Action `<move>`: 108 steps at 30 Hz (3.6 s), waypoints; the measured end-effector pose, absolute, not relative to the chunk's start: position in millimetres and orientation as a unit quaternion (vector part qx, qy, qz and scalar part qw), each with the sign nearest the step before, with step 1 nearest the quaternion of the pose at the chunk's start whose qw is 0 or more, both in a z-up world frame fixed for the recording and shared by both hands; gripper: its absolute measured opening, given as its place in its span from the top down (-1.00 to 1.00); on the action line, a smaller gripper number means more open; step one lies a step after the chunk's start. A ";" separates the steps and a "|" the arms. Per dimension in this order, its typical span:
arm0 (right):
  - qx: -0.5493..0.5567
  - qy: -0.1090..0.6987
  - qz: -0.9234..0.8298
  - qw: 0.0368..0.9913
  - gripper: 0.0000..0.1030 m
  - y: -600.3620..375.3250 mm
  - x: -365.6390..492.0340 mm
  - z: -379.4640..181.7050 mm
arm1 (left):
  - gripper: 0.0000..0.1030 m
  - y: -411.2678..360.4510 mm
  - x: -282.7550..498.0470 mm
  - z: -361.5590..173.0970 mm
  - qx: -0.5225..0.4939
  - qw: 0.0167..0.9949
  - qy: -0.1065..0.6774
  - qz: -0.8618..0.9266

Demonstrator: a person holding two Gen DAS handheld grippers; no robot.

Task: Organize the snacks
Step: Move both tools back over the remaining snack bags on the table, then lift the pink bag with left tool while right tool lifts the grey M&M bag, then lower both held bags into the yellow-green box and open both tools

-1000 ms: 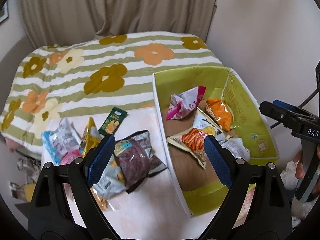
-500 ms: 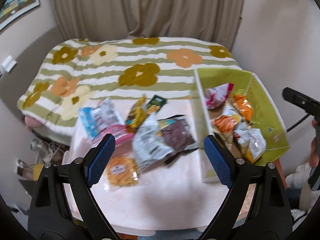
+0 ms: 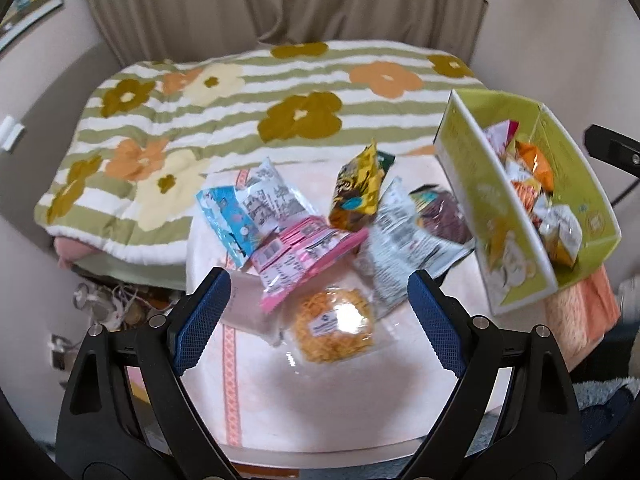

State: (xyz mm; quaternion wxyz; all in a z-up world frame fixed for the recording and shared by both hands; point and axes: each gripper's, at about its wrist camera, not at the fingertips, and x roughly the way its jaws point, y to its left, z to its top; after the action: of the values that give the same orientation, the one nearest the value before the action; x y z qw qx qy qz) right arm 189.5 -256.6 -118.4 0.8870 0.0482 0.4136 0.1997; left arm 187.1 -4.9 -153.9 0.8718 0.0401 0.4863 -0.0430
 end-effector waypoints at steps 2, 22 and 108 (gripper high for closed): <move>0.060 0.434 0.195 0.877 -0.86 -241.0 196.8 -131.7 | -0.73 4.9 192.9 -161.8 0.044 0.867 0.494 -0.057; 0.106 0.491 0.057 0.863 -0.86 -153.7 189.6 -224.6 | -0.73 20.8 241.8 -256.5 0.209 0.822 0.464 -0.256; -0.016 0.379 0.038 0.925 -0.04 -180.3 154.8 -134.3 | -0.09 27.7 227.4 -133.0 0.064 0.881 0.402 -0.240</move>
State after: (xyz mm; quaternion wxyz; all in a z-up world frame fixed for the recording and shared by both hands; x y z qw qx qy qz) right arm 154.8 -180.3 -134.3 0.9247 -0.0162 0.3786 0.0378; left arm 227.4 27.7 -133.0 0.8815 0.0643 0.4017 -0.2399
